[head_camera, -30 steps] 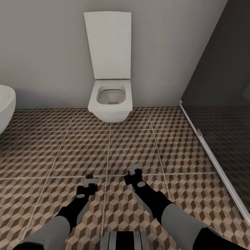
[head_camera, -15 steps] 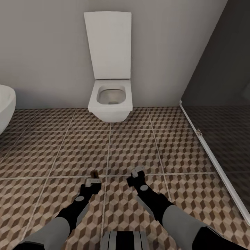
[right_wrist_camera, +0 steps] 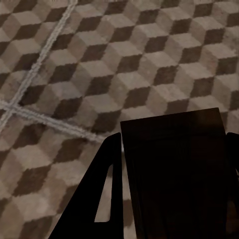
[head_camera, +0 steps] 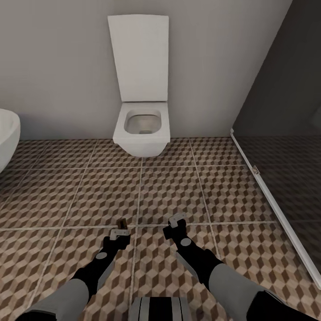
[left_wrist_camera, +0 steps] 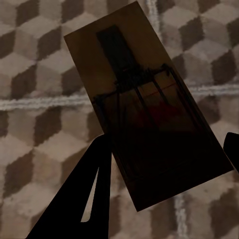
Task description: Take the four mousetraps from the cabinet in the bathroom and place them on the bathroom floor. Make sure all four end up on the same floor surface, and ensure that at least two of them are either under or directly next to the same bathroom sink.
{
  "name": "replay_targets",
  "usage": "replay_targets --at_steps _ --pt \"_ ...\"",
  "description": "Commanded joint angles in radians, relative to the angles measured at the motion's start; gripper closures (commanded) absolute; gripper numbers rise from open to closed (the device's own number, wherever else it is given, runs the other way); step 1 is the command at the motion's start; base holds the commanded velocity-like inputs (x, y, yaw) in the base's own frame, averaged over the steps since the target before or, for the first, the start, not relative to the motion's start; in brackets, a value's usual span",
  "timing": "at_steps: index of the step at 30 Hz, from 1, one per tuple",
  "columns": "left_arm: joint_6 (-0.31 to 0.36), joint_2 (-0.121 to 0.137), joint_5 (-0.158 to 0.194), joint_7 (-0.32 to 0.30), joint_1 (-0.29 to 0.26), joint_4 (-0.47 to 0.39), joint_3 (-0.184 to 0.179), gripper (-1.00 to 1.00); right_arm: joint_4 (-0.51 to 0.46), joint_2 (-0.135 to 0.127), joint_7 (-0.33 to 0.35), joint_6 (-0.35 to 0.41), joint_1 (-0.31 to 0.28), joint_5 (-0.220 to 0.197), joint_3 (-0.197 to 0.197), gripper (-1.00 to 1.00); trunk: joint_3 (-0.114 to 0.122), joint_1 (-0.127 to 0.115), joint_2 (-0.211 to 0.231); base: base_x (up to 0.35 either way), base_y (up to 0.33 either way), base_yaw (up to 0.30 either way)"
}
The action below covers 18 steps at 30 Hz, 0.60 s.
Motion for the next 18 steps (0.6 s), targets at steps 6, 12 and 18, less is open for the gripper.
replay_targets --at_steps 6,12,18 --pt "-0.004 0.005 0.004 0.009 -0.001 0.004 -0.009 1.00 0.002 0.000 -0.006 -0.007 -0.001 -0.012 0.009 1.00 -0.012 0.001 -0.001 0.000 0.000 0.000" --pt "-0.004 0.006 0.004 0.009 -0.001 0.015 -0.009 1.00 0.002 0.001 -0.006 -0.007 -0.001 -0.012 0.009 1.00 -0.035 0.004 -0.002 0.000 0.000 0.000" --pt "-0.004 0.005 0.004 0.009 -0.001 0.017 -0.009 1.00 0.003 0.000 -0.006 -0.008 -0.001 -0.012 0.009 1.00 -0.059 0.007 -0.004 0.000 0.000 0.000"
